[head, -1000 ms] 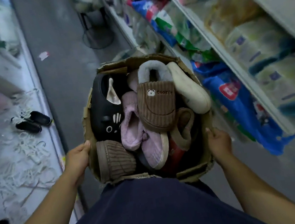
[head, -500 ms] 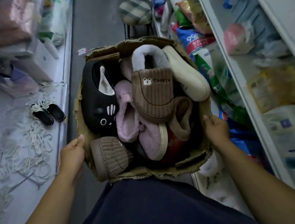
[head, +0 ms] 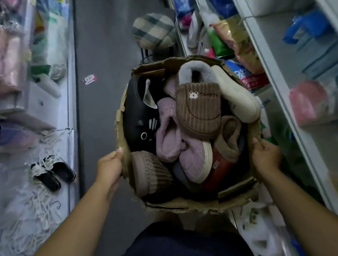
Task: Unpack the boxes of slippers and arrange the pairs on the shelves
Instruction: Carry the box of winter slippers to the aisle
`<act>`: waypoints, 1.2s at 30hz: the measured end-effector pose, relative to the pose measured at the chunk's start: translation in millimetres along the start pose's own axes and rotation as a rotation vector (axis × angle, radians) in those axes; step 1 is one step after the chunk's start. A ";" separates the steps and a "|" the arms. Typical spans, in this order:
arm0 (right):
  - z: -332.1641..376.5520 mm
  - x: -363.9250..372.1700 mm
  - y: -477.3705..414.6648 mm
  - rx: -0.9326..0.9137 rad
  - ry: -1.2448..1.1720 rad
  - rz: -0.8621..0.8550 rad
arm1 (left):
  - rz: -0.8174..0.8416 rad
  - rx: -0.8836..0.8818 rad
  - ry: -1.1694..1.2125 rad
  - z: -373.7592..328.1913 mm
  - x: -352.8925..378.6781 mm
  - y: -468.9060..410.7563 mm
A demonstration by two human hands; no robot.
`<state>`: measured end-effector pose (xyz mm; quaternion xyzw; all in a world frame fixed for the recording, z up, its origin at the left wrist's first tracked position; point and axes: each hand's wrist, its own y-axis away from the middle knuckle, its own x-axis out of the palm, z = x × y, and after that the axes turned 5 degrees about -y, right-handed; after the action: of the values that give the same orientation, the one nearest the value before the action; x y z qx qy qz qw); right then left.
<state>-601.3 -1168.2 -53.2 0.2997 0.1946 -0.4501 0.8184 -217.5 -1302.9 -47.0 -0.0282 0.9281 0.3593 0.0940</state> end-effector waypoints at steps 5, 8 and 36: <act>1.3 31.8 -56.8 -0.066 0.064 0.068 | -0.033 -0.101 0.016 11.1 37.3 -43.5; -14.7 47.8 -90.0 -0.090 0.135 0.134 | -0.070 -0.186 0.043 31.3 52.9 -62.4; -49.1 77.5 -140.9 0.049 0.247 0.396 | -0.020 -0.393 0.001 63.7 82.6 -75.8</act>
<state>-683.6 -1242.1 -179.9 0.4047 0.2196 -0.2452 0.8532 -279.6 -1315.0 -159.3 -0.0552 0.8399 0.5324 0.0897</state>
